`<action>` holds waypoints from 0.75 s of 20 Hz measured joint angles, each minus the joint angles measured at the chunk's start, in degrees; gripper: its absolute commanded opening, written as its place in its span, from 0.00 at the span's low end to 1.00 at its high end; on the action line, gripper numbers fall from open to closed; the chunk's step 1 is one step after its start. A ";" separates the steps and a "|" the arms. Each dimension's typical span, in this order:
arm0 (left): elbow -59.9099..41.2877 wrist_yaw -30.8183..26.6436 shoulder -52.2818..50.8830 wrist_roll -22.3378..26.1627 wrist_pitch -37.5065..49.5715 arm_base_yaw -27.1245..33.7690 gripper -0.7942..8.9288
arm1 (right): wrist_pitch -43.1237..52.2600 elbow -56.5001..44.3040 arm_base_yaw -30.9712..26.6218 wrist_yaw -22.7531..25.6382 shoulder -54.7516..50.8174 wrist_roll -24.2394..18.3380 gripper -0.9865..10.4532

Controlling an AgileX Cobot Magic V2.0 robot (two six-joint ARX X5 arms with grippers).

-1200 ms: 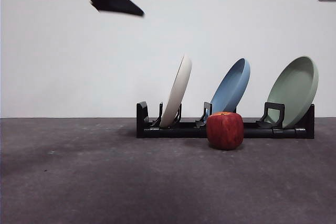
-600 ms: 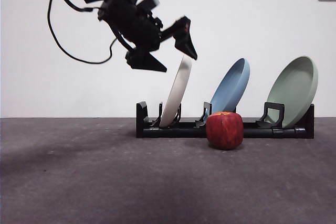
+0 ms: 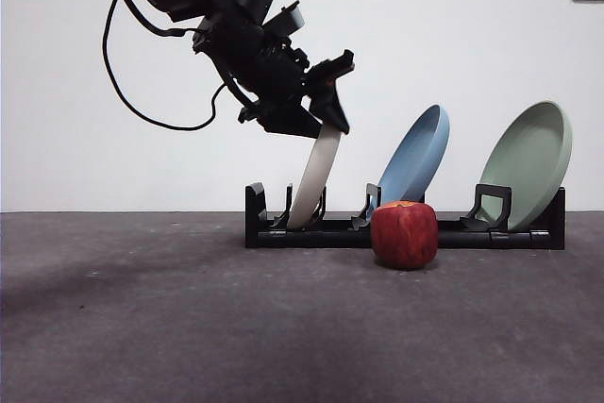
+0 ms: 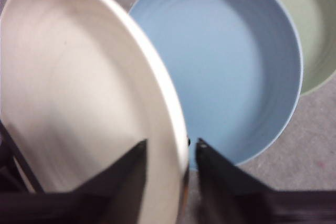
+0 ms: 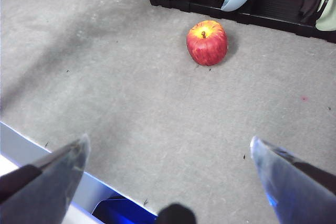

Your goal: Take the yellow plate from the plate rack,put the plate on the table,take the apple from the table,put the apple in the plate

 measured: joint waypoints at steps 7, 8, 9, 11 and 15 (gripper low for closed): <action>0.02 2.19 0.00 -0.04 0.11 0.13 0.07 | 0.00 0.00 0.00 0.00 0.00 0.00 0.68; 0.02 2.29 -0.02 -0.02 0.09 0.13 0.07 | 0.00 0.00 0.00 0.00 0.00 0.00 0.68; 0.02 2.32 -0.07 -0.04 0.09 0.15 0.07 | 0.00 0.00 0.00 0.00 0.00 0.00 0.68; 0.00 1.92 -0.76 -0.11 -0.37 0.20 0.07 | 0.02 0.00 0.00 0.00 0.00 0.00 0.68; 0.00 2.49 -5.57 -0.31 -0.96 0.17 0.07 | 0.00 0.00 0.00 0.00 0.00 0.00 0.68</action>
